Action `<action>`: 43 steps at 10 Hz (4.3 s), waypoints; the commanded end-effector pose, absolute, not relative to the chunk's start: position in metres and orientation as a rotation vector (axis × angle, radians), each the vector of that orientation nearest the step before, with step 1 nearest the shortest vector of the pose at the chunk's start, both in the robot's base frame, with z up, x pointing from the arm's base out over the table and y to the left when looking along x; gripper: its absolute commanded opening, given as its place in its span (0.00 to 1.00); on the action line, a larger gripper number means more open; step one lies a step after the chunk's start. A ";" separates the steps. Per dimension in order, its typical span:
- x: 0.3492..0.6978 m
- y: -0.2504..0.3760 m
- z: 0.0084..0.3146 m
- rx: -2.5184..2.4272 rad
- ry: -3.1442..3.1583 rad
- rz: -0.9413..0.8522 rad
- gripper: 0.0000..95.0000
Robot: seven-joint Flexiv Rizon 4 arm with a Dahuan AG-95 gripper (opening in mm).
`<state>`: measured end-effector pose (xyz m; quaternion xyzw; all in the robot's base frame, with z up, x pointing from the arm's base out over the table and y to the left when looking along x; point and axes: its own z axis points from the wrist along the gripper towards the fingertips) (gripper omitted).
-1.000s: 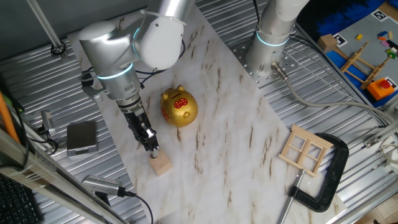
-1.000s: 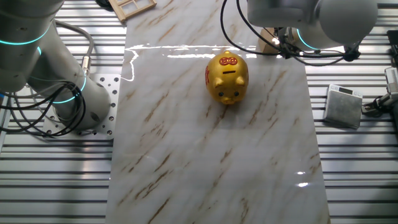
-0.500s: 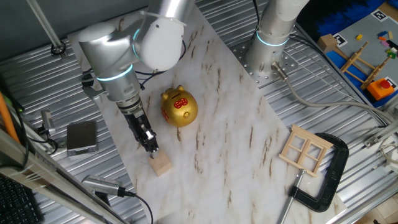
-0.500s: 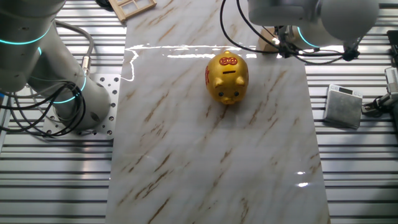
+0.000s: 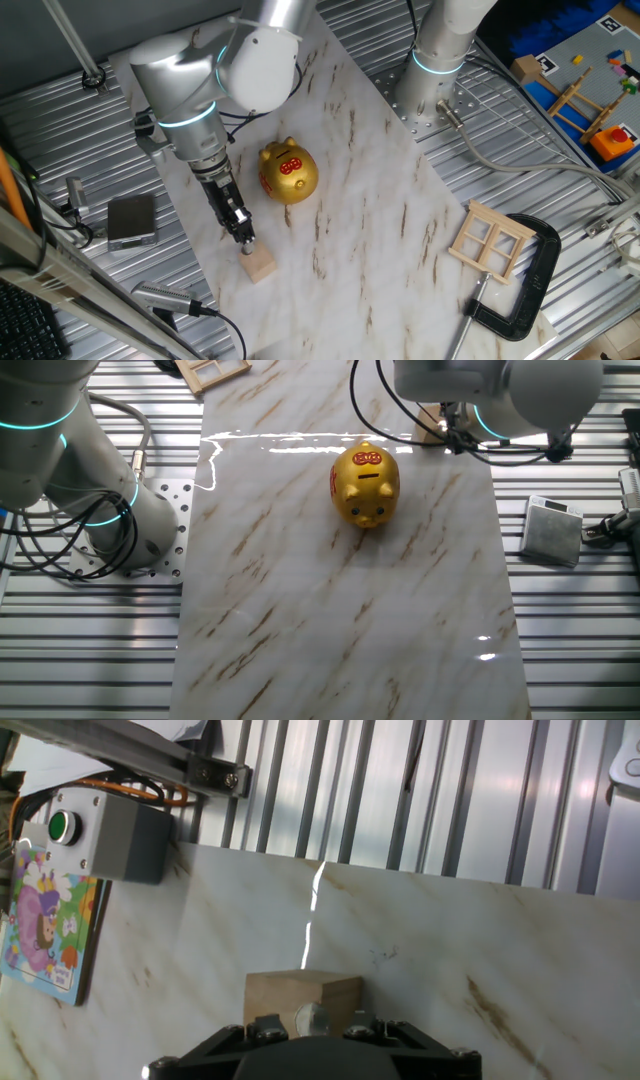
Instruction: Drop coins into a piggy bank
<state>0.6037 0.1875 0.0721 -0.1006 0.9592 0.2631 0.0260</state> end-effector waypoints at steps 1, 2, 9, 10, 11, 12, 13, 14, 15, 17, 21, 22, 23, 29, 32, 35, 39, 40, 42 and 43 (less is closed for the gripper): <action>0.603 0.188 0.073 -0.310 2.965 0.814 0.40; 0.603 0.188 0.073 -0.315 2.961 0.821 0.40; 0.604 0.188 0.073 -0.303 2.944 0.875 0.20; 0.604 0.188 0.073 -0.302 2.943 0.877 0.20; 0.604 0.188 0.072 -0.301 2.942 0.879 0.20; 0.605 0.187 0.071 -0.304 2.941 0.879 0.20; 0.605 0.187 0.069 -0.304 2.937 0.882 0.20; 0.605 0.187 0.069 -0.302 2.935 0.888 0.20; 0.605 0.187 0.069 -0.300 2.936 0.886 0.20; 0.605 0.187 0.069 -0.296 2.935 0.891 0.20; 0.605 0.187 0.069 -0.271 2.926 0.932 0.20; 0.605 0.187 0.069 -0.271 2.925 0.932 0.20; 0.605 0.187 0.069 -0.271 2.923 0.931 0.20; 0.605 0.187 0.068 -0.272 2.917 0.941 0.20; 0.605 0.187 0.068 -0.268 2.915 0.944 0.20; 0.605 0.189 0.067 -0.269 2.914 0.943 0.20; 0.606 0.191 0.065 -0.267 2.912 0.941 0.20; 0.605 0.191 0.064 -0.267 2.912 0.941 0.20; 0.605 0.192 0.064 -0.267 2.911 0.941 0.20; 0.605 0.192 0.064 -0.268 2.911 0.941 0.20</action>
